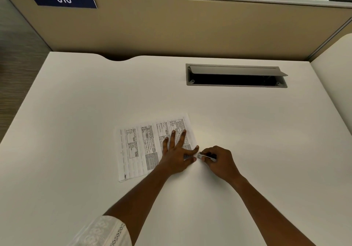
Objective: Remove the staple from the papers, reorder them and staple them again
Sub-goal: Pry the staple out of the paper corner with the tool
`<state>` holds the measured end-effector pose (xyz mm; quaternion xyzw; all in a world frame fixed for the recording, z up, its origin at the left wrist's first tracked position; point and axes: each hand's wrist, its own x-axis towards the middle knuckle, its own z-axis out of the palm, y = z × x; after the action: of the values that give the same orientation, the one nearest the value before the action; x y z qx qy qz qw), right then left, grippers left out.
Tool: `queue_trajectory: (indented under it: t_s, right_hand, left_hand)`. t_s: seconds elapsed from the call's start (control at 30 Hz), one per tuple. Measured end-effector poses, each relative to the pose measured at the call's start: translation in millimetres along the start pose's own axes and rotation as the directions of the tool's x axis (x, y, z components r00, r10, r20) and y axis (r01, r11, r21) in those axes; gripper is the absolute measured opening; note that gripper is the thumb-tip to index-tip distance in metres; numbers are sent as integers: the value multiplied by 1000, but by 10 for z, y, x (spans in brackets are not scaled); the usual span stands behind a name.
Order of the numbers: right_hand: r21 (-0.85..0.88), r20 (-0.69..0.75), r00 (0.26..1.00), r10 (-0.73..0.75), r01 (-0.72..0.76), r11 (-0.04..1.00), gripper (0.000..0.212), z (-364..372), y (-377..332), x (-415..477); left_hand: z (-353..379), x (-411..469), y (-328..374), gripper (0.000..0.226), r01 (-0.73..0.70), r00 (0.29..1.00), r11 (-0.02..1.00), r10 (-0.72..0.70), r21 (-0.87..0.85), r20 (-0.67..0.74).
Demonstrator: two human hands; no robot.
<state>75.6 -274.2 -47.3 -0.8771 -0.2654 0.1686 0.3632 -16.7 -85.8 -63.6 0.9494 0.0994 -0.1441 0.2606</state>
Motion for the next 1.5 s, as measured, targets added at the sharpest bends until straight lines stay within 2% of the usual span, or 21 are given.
queue_trajectory:
  t_s: [0.1,0.37,0.47,0.7,0.9,1.07,1.17,1.27,1.37,1.5]
  right_hand:
    - [33,-62,998,26,-24,999,14,-18,1,-28]
    - [-65,-17,999,-41,40,997,13,93,-71,-19]
    - [-21,-36,999,33,-34,999,10,104,-77,7]
    - [88,47,976,214,-218,972,8,53,-129,67]
    - [142,81,966,245,-254,957,7,22,-156,63]
    - [58,67,986,154,-158,986,6,7,-153,53]
    - [-22,4,1000,7,-7,1000,14,15,-67,-47]
    - [-178,6,993,-117,116,977,22,39,-15,-154]
    - [-271,-8,990,-143,135,953,25,79,-17,-180]
    - [-286,2,989,-149,143,947,24,130,-58,-148]
  left_hand:
    - [9,7,-4,43,1,1000,1000,-1,8,4]
    - [26,7,-13,41,-3,1000,1000,3,-15,-18]
    - [13,11,-5,41,-1,1000,1000,0,-25,-16]
    - [21,11,-4,42,8,1000,1000,-8,-1,-9]
    - [20,14,-3,41,12,1000,1000,-12,-5,-7]
    - [-6,9,11,41,11,1000,1000,-11,-21,9]
    - [-19,19,0,43,13,999,1000,-13,-14,37]
    - [-33,26,-7,44,18,998,1000,-18,-8,57]
    - [-31,23,-11,45,10,998,1000,-10,3,56]
    - [12,6,-13,46,-1,1000,999,0,35,16]
